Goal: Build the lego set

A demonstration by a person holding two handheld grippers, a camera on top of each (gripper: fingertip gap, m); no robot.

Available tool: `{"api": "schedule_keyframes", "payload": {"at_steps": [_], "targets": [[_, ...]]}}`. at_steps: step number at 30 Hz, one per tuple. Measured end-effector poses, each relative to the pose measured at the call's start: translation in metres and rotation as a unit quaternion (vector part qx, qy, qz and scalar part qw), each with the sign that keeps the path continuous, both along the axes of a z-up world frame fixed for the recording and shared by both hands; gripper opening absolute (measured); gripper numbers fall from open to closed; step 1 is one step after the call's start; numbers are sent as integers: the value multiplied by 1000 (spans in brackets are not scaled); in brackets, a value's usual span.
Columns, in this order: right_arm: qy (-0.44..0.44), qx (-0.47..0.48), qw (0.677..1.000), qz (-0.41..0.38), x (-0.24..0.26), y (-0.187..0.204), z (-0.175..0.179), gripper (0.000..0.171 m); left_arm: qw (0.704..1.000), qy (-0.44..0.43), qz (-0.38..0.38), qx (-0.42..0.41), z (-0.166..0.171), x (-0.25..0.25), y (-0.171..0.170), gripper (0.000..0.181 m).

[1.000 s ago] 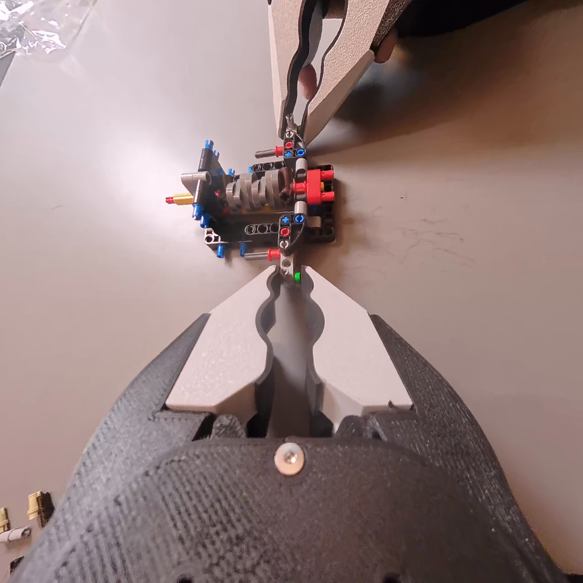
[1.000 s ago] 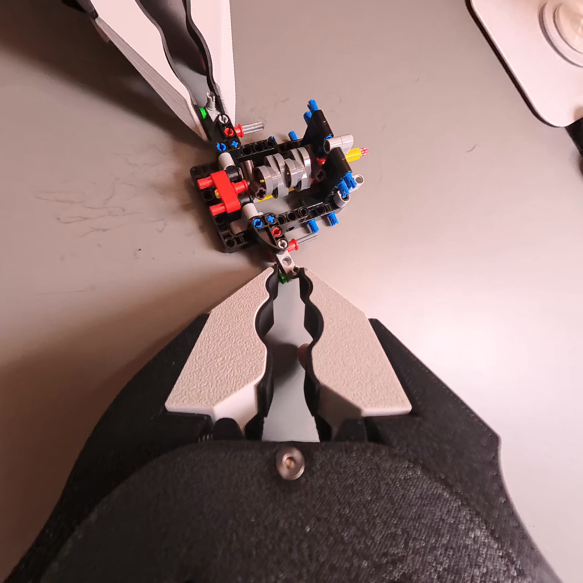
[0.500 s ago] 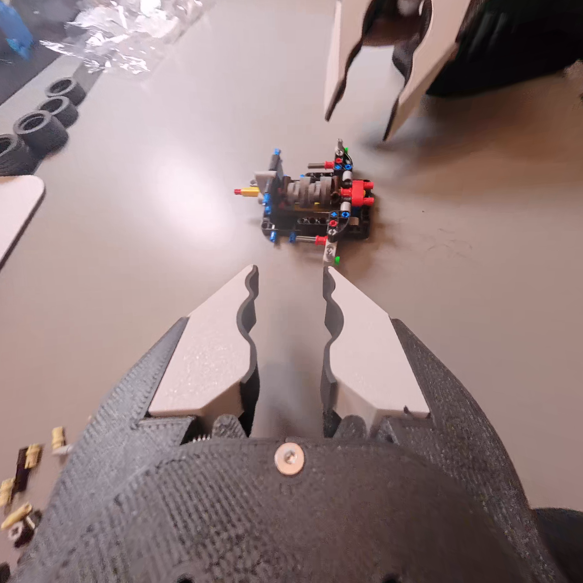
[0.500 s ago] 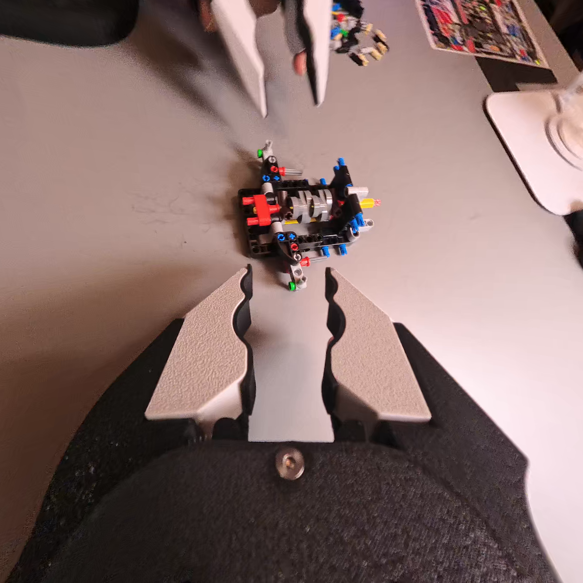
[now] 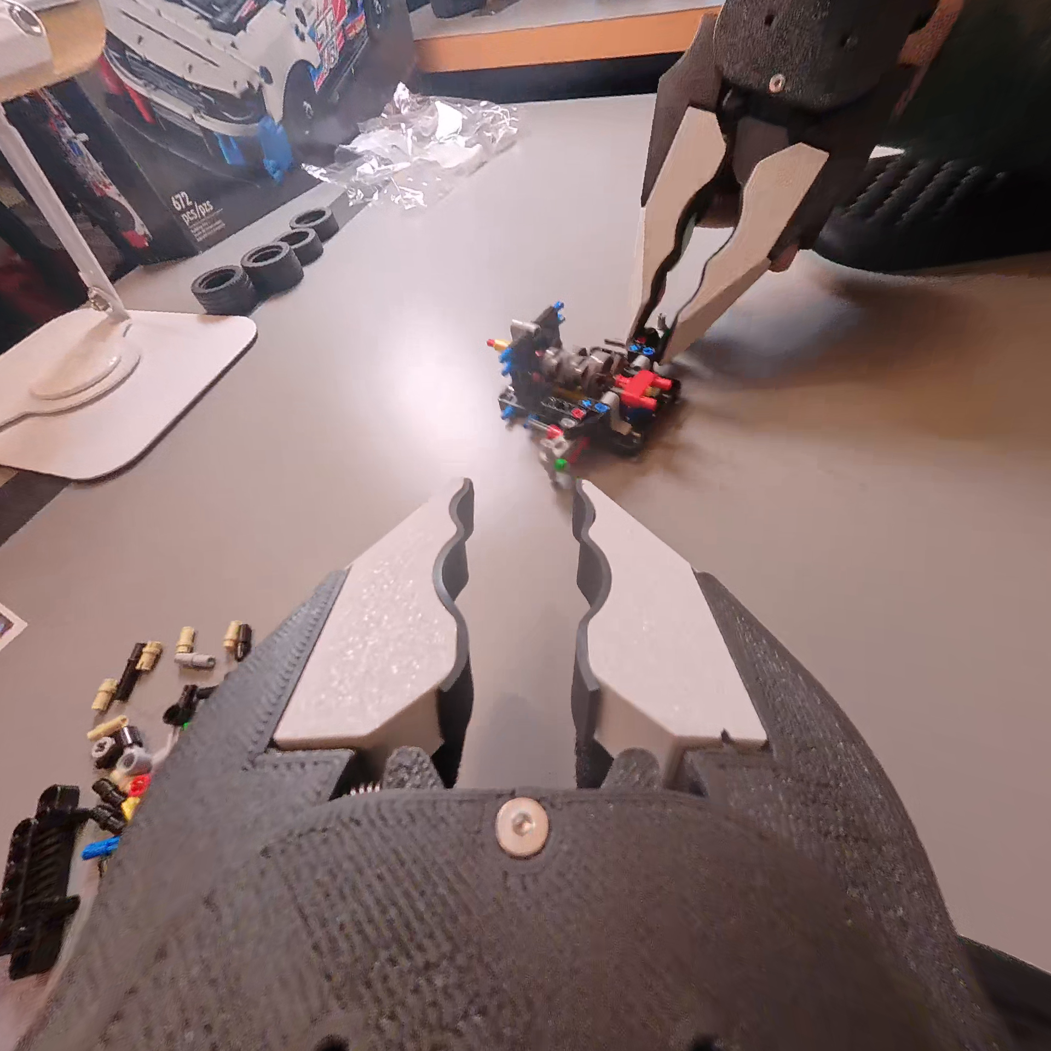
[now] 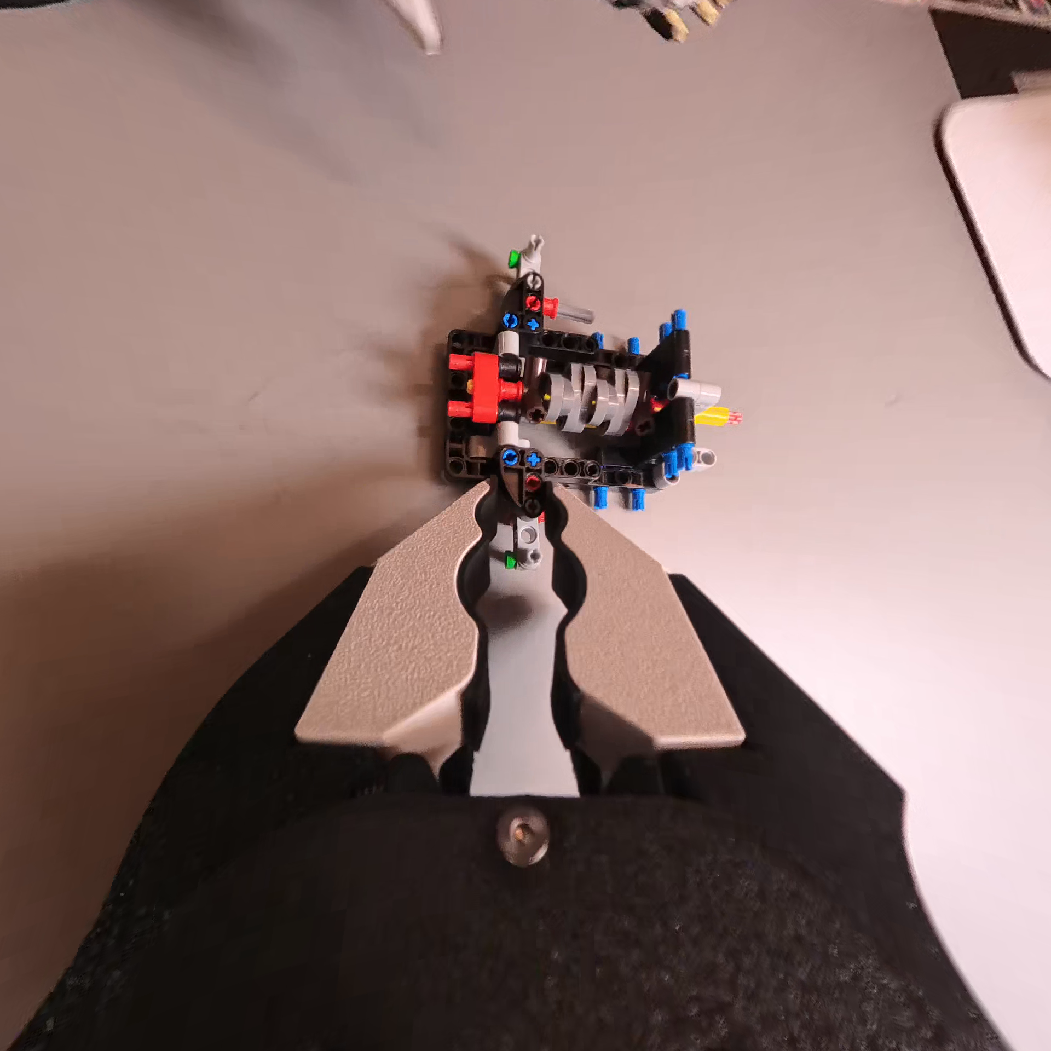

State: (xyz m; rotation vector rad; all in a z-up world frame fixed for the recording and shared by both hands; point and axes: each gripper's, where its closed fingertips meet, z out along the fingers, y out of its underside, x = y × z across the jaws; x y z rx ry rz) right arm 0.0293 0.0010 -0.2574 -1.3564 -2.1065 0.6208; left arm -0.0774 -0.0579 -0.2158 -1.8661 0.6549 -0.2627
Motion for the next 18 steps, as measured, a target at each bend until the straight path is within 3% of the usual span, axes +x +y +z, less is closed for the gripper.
{"api": "schedule_keyframes", "payload": {"at_steps": [5, 9, 12, 15, 18], "targets": [[15, 12, 980, -198, -7, 47, 3, 13, 1000, 27, -5, -12, -10, 4, 1, 32], [37, 55, 958, -279, -18, 76, 6, 13, 998, 54, -13, -13, -15, 9, 0, 32], [49, 38, 967, -248, -39, 52, 11, 35, 998, 59, -13, -14, -17, 9, 1, 33], [70, 40, 980, -179, -41, 38, 28, 35, 998, 54, 0, -12, -16, 3, 2, 34], [73, 44, 987, -139, -21, 53, 39, 38, 999, 45, 11, -5, -12, -2, 4, 34]]}}
